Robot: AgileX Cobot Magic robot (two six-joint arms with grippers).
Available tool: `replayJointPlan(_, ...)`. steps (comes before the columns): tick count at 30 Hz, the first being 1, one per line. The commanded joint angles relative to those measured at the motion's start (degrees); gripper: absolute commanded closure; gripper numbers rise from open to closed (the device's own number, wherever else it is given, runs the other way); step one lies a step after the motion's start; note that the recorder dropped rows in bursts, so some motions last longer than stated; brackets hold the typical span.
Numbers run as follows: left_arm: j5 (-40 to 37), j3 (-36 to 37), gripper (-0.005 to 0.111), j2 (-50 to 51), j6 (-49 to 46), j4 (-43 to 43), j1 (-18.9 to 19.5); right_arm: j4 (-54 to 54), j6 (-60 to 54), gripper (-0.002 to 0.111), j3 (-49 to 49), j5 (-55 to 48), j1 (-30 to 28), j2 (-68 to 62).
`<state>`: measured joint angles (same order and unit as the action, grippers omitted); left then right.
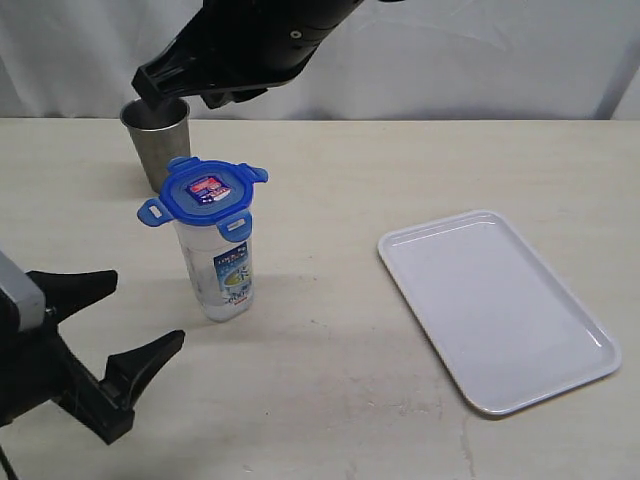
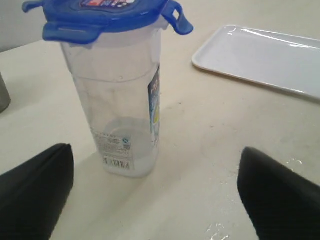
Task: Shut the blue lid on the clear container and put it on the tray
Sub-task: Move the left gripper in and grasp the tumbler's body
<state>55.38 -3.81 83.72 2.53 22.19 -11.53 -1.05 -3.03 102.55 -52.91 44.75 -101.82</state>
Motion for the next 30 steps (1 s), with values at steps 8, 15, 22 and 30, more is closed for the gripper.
replayJointPlan(8, 3.7, -10.4, 0.023, 14.8, -4.0, -3.4, -0.5, 0.6, -1.9, 0.104, 0.0, -0.1, -0.1, 0.4)
replayJointPlan(15, 3.9, -16.7, 0.023, 22.0, -4.0, -3.4, -0.5, 0.6, -2.1, 0.104, 0.0, 0.1, -0.1, 0.4)
replayJointPlan(22, 4.4, -20.6, 0.023, 26.4, -4.0, -2.9, -0.5, 0.6, -2.8, 0.104, 0.0, 0.1, -0.1, 0.4)
replayJointPlan(30, 4.3, -23.7, 0.023, 28.7, -4.0, 2.7, -0.5, 0.6, -3.3, 0.104, -0.3, 0.4, -0.1, 0.4)
